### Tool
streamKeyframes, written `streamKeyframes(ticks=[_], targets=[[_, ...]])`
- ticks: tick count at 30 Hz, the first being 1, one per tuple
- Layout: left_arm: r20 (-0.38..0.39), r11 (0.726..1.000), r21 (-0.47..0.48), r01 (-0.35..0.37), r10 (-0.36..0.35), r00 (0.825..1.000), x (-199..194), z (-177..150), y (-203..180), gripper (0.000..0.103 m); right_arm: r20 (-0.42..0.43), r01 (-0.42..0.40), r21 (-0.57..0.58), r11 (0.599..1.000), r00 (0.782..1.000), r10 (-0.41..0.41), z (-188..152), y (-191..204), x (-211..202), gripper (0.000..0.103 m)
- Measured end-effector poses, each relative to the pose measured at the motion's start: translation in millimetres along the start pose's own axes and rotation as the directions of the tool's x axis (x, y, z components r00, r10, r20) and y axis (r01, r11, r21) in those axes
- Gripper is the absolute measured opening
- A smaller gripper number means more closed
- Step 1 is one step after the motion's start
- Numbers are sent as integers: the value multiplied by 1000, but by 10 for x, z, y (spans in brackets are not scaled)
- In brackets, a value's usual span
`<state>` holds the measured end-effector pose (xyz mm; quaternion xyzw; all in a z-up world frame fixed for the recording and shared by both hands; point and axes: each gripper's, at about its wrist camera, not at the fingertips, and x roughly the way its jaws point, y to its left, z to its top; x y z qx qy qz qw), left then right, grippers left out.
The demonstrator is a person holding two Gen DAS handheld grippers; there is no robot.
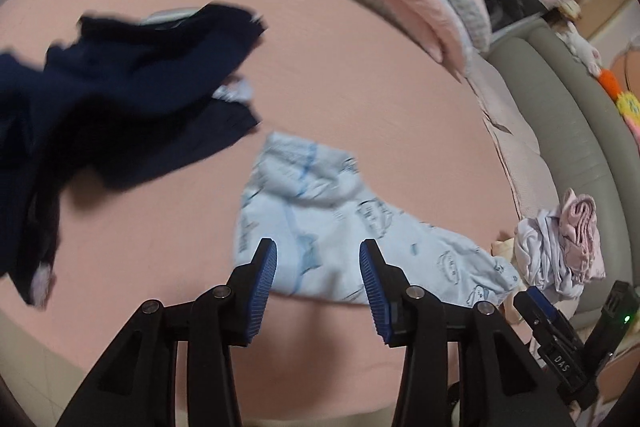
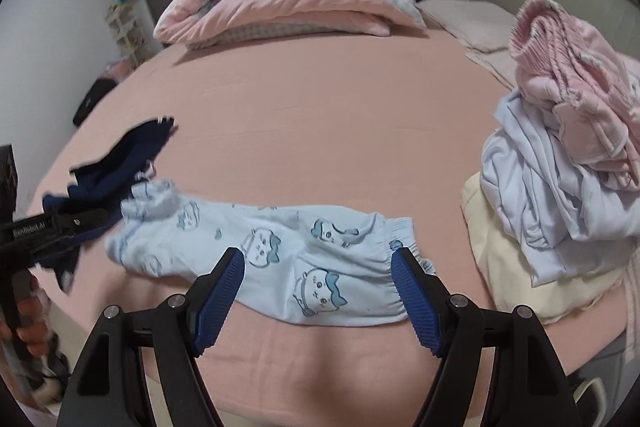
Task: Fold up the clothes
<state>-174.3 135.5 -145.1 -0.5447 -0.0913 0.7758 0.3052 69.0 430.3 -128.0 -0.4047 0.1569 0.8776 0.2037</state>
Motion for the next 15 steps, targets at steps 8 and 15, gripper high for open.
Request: streamKeyframes(ticks=[8,15], targets=[[-64,995,-67,77,-81,995,77,-149,211,40,13,-5,10,1000,1000,5,-79,-80,21,69],[-70,981,-119,154,-163,984,195,-350,190,39,13,-16,-2,1000,1000,16,-115,-111,108,16]])
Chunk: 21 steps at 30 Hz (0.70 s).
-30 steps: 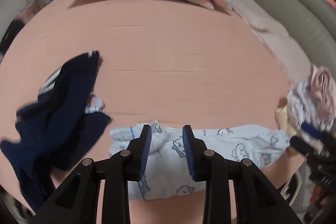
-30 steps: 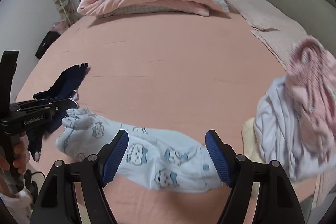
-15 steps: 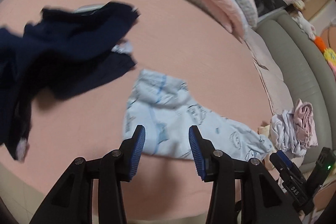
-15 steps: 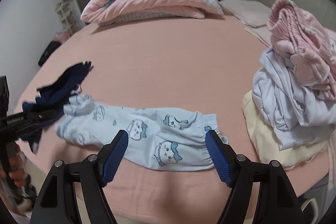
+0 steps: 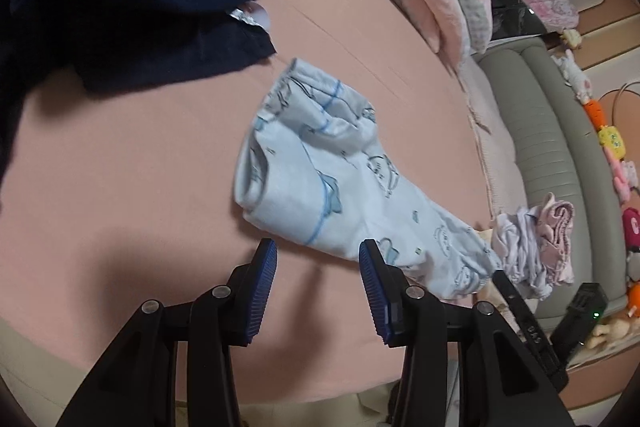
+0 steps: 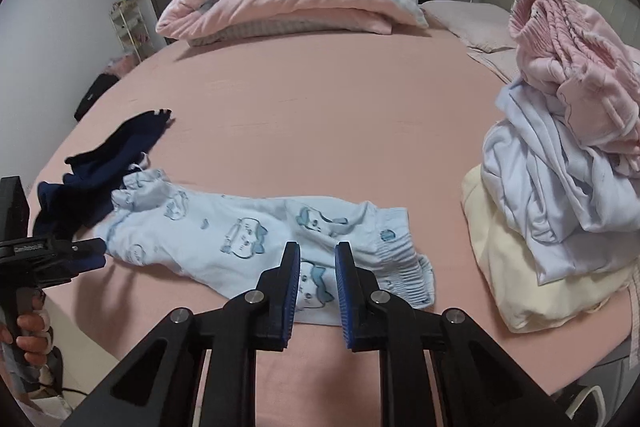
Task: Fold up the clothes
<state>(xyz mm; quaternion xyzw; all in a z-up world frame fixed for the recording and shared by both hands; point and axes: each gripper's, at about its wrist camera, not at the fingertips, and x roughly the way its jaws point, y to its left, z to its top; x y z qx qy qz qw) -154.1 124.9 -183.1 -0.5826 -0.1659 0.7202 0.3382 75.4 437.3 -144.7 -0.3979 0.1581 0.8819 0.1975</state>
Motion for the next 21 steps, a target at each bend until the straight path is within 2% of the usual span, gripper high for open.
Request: streamKeyframes(ticks=[2,6,12,21], targets=[[9,999,-6,35,-35,999,-2,-34,-17,39,-6,9,-3,1000,1000,-9,-19,-10,25,16],[-22,992,-69,107,-109,994,115,-57,1,39,-41,41,4,999,998,-41,-19,-53,154,16],[-44,999,-36,14,-16,999,270,-75,-43,39,-43,69,26,997,997,-68,28,-142,347,16],[-30,990,-128,67,-71,997,263,-16,121,40,-116,135,121,983,986,-121,52,-332,560,15]])
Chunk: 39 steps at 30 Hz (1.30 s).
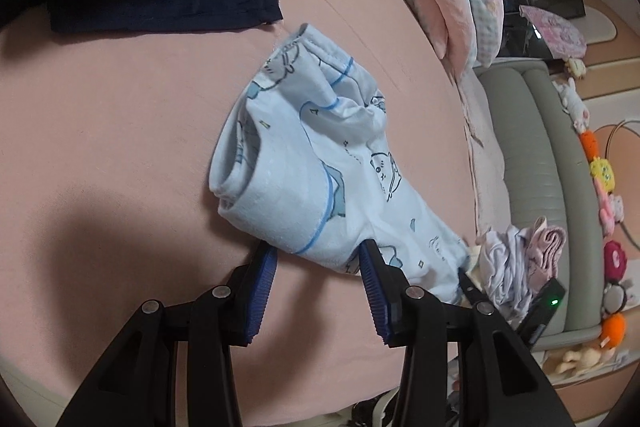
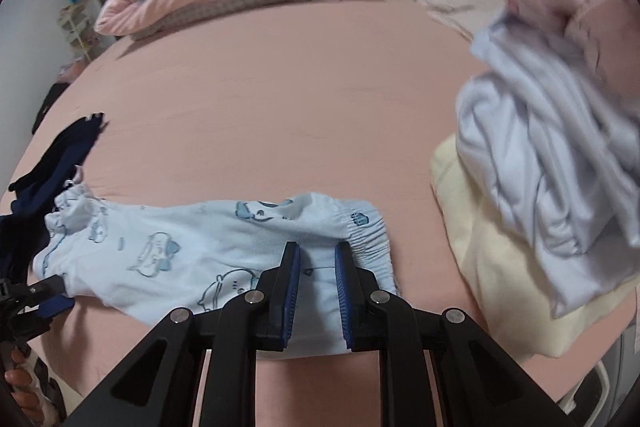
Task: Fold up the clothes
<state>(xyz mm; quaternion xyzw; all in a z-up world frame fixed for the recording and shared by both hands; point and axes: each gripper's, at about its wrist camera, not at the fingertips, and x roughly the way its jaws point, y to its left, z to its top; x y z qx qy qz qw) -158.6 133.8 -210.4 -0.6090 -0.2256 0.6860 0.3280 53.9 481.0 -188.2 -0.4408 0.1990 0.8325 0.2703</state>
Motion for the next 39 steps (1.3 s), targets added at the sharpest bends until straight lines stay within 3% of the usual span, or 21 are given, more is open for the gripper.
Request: streamKeyframes(ticks=[7,11,14,23,26,28,31,32,35,39], targets=[[23,994,-80,76,-74,997,-1,46,152,40,-2,-2,29,1000,1000,2,-68,-31,17,14],[60,980,-138,141,-134,989,36,101,227,40,8,-36,52,998,999,36,-118,-55,-66,19],[77,969,-169,178,-167,983,62,128,274,40,13,-55,55,997,998,54,-166,-59,-100,28],[119,957,-208,201,-180,977,192,242,225,39,1,-41,42,998,999,41,-198,-1,-38,28],[145,963,-209,170,-142,979,204,221,226,23,6,-55,55,997,999,54,-215,-30,-71,28],[160,969,-184,167,-138,977,197,196,234,21,19,-75,73,995,997,74,-231,-73,-144,29],[170,972,-171,161,-132,977,181,182,242,19,45,-145,123,982,989,140,-286,-145,-326,53],[168,973,-171,158,-129,977,181,191,236,19,59,-159,144,977,987,152,-318,-167,-399,66],[164,974,-171,152,-124,979,170,191,244,19,93,-191,183,964,980,176,-428,-211,-582,69],[158,977,-160,143,-118,980,166,183,264,19,61,-198,211,957,980,189,-452,-220,-605,70]])
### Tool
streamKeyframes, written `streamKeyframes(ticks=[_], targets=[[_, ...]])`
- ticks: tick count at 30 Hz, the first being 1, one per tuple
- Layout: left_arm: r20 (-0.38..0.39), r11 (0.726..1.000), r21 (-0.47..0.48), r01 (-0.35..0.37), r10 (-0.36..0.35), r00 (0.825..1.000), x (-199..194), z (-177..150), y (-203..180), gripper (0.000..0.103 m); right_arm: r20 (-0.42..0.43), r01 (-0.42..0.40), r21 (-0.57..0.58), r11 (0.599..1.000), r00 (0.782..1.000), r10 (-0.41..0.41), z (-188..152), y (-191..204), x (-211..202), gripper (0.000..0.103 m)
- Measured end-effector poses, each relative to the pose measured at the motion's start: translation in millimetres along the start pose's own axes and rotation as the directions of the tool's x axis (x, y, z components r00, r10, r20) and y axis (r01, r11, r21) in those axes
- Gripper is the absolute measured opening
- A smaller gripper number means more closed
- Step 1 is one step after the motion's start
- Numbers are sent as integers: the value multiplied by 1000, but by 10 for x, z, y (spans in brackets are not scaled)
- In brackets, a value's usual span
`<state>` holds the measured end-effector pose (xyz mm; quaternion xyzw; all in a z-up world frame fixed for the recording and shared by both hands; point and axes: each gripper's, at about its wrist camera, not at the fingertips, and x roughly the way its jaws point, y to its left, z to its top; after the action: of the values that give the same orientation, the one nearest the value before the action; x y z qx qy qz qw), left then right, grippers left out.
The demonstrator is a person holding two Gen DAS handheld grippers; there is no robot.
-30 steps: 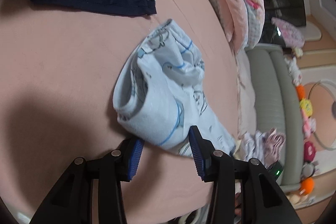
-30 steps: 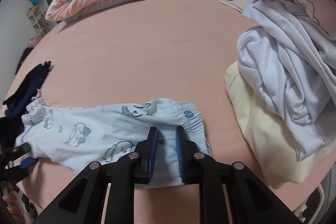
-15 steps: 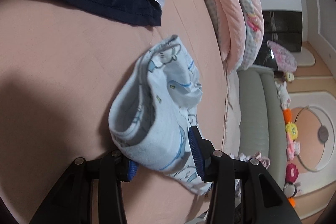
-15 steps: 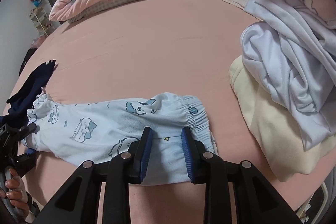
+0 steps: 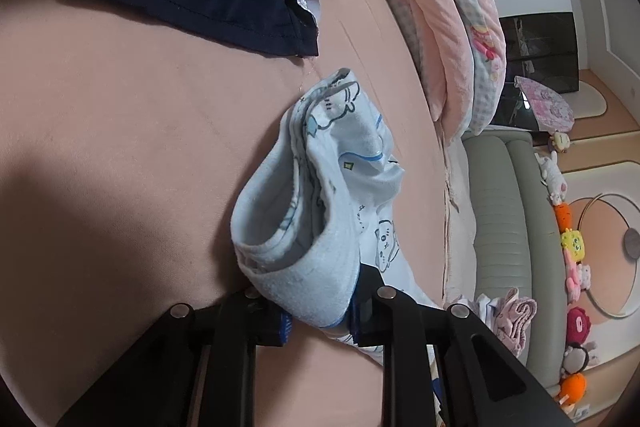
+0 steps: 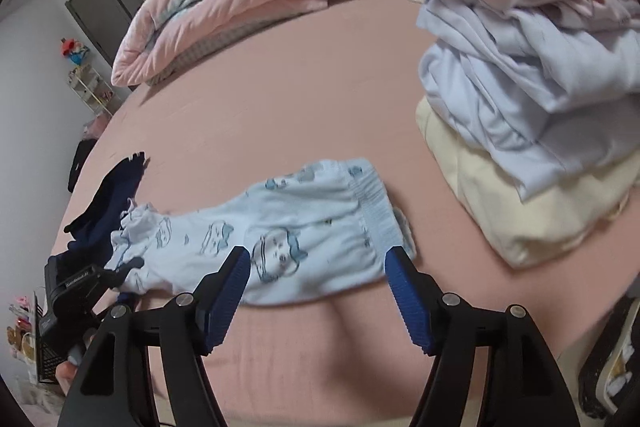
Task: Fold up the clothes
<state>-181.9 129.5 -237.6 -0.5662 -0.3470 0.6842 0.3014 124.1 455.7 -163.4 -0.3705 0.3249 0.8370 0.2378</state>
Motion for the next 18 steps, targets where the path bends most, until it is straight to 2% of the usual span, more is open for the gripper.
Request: streamKeyframes(ticks=[5,11,16,18], targets=[[-13,1000,3,12,-12,1000,-16,6,42,19,-53,-38,88,995,998,43,5,8,95,70],[-10,1000,23,18,-18,1000,-21,-7,52,19,-89,-102,222,970,988,124,-138,-73,293,70],[-2,1000,24,18,-18,1000,-58,-22,30,18,-67,-169,344,924,977,203,-230,-161,436,70],[0,1000,27,15,-15,1000,-55,-22,23,18,-29,-221,407,886,967,254,-256,-221,511,70]])
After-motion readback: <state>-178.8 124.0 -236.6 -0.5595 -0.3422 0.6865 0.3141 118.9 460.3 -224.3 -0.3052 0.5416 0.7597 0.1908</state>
